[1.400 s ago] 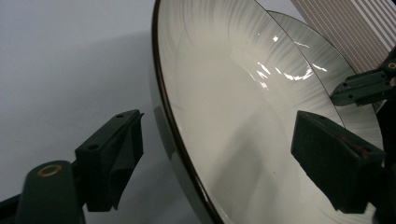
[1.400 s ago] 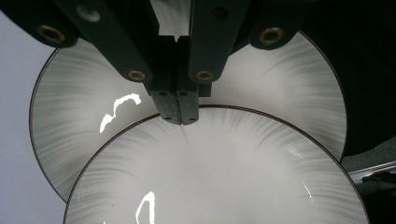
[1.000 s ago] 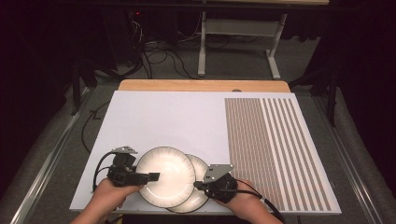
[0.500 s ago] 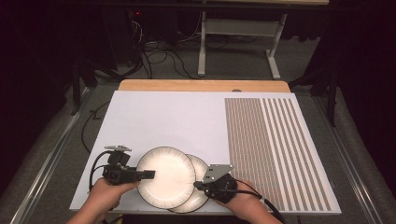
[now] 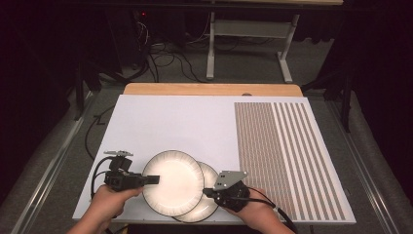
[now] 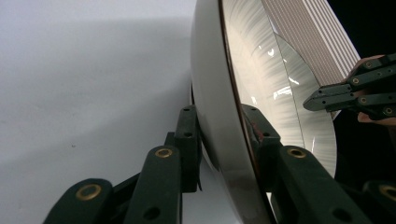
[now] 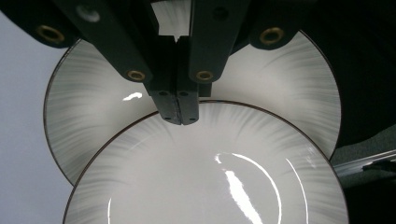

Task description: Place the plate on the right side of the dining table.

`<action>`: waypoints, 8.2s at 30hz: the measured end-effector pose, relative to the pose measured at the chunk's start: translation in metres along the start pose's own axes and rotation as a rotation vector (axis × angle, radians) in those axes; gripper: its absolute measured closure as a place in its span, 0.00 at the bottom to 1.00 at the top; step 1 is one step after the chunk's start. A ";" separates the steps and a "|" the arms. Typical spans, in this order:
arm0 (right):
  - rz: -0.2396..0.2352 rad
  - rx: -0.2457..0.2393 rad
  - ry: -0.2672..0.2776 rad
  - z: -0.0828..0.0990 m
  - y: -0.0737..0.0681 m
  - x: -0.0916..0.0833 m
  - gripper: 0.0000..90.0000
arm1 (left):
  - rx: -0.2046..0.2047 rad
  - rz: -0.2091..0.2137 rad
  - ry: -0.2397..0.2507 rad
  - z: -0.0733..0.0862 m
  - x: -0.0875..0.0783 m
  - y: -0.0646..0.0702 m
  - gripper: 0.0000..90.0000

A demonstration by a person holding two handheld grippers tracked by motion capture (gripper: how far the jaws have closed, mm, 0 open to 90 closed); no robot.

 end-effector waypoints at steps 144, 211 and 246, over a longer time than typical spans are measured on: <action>0.102 0.273 0.308 -0.045 0.055 0.009 0.73 | 0.524 -0.155 0.392 -0.023 -0.017 0.021 0.88; 0.315 0.396 0.411 0.040 0.127 -0.159 0.94 | 0.538 0.016 0.282 -0.108 0.108 0.152 0.88; 0.433 0.561 0.414 0.119 0.173 -0.198 0.94 | 0.509 0.020 0.121 -0.135 0.210 0.181 0.85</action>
Point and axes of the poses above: each handheld gripper's, and its own axes: x roughly forward along the jaws, z roughly out of its underside, y roughly to its right, the point moved 8 cm from there along x, roughly forward along the jaws
